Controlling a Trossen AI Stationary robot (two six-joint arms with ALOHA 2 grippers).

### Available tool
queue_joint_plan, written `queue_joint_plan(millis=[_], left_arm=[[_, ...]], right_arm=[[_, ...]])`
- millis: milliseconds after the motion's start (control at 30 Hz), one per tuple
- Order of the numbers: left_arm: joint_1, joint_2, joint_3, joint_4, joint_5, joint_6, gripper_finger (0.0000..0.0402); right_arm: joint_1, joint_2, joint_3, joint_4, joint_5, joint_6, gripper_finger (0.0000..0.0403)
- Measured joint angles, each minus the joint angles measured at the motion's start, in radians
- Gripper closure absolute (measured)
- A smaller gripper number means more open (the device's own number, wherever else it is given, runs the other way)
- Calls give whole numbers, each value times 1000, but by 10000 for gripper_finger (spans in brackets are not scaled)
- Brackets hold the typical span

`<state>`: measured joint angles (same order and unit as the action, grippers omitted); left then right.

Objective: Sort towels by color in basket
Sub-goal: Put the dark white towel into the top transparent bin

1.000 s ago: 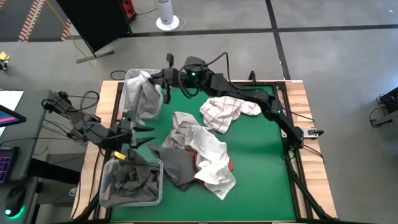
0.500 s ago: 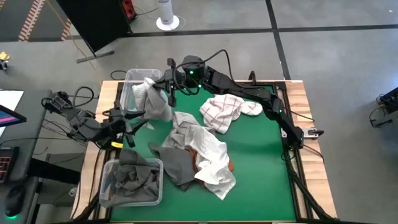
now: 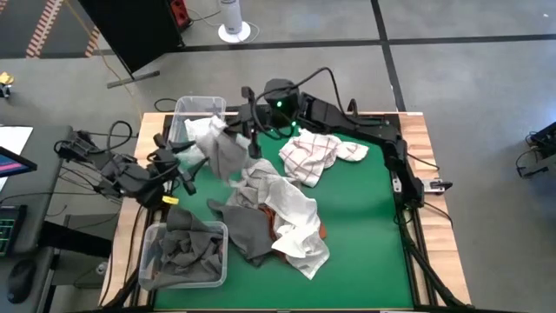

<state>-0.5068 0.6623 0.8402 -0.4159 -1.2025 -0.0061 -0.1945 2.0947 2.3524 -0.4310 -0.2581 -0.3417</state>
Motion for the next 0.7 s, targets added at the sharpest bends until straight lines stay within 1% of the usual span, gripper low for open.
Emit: queue_joint_plan(millis=[100, 133, 267, 400, 567, 600, 700], left_arm=[[63, 29, 0, 52, 10, 17, 118], [80, 35, 0, 68, 36, 11, 115], [148, 52, 0, 119, 207, -8, 111], [207, 74, 0, 172, 338, 1, 111], [260, 105, 0, 300, 602, 73, 111], [265, 113, 0, 322, 627, 91, 111], [278, 128, 0, 361, 637, 136, 111]], right_arm=[[31, 16, 0, 50, 0, -29, 376], [39, 19, 0, 63, 0, -31, 376], [59, 21, -1, 105, 0, -38, 376], [65, 20, -1, 136, 0, -37, 376], [63, 20, -1, 159, 0, -25, 376], [63, 19, -9, 162, 0, -25, 376], [70, 21, -20, 148, 1, -20, 376]])
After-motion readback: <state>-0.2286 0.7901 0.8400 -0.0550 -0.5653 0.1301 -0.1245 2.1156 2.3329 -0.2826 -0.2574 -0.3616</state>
